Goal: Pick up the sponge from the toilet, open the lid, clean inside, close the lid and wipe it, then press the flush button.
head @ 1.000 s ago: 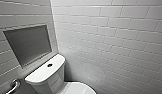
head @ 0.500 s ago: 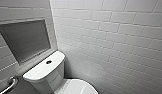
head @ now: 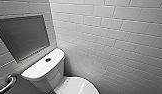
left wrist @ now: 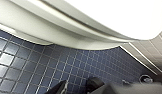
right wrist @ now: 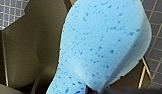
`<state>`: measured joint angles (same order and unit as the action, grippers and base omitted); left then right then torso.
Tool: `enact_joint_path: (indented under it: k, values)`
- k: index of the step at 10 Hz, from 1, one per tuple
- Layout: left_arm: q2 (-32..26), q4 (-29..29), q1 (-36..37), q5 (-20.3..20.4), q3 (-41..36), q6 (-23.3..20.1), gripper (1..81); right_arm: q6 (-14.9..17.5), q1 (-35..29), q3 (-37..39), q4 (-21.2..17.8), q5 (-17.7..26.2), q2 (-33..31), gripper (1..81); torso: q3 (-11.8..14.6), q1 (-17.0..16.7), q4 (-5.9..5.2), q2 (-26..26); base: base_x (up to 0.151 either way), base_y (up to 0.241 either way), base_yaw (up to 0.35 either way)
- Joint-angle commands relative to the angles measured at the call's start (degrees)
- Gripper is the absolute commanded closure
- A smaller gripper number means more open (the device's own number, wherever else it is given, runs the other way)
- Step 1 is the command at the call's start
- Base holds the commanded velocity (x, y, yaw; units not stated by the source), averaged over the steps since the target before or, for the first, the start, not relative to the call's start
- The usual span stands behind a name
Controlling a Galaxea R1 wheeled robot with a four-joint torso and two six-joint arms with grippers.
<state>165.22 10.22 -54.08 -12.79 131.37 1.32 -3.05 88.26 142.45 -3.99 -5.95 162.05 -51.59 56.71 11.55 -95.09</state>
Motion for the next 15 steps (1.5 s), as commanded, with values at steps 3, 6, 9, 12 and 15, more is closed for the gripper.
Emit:
enact_joint_path:
  k: [3, 6, 9, 12, 15]
  values:
    - [-1.47, 6.04, 5.87, -3.56, -6.47, -0.17, 1.0, -0.2, -1.19, -0.07, -0.67, 4.45, -0.91, 81.1, 0.0, 0.0, 0.0, 0.0, 0.0, 0.0, 0.0]
    - [-2.79, 5.96, 6.3, -2.24, -9.9, -0.26, 1.0, -0.2, -1.72, 0.01, -0.67, 4.45, -0.82, 81.1, -0.02, 0.02, 0.0, 0.0, 0.0, 0.0, 0.0]
    - [-0.59, 6.04, 7.71, -2.07, -9.2, -0.17, 1.0, -0.2, -2.6, -0.07, -0.67, 4.54, -0.82, 81.1, -0.02, 0.02, 0.0, 0.0, 0.0, 0.0, 0.0]
    - [1.26, 7.8, 9.38, -0.84, -8.05, -0.09, 1.0, -0.29, -2.78, 0.45, -0.76, 4.45, -0.56, 81.1, -0.05, 0.02, 0.0, 0.0, 0.0, 0.0, 0.0]
    - [1.61, 13.58, 9.47, 2.15, -6.04, -0.09, 1.0, -0.29, -2.86, 3.52, -0.85, 4.54, 1.02, 81.1, -0.05, 0.02, 0.0, 0.0, 0.0, 0.0, 0.0]
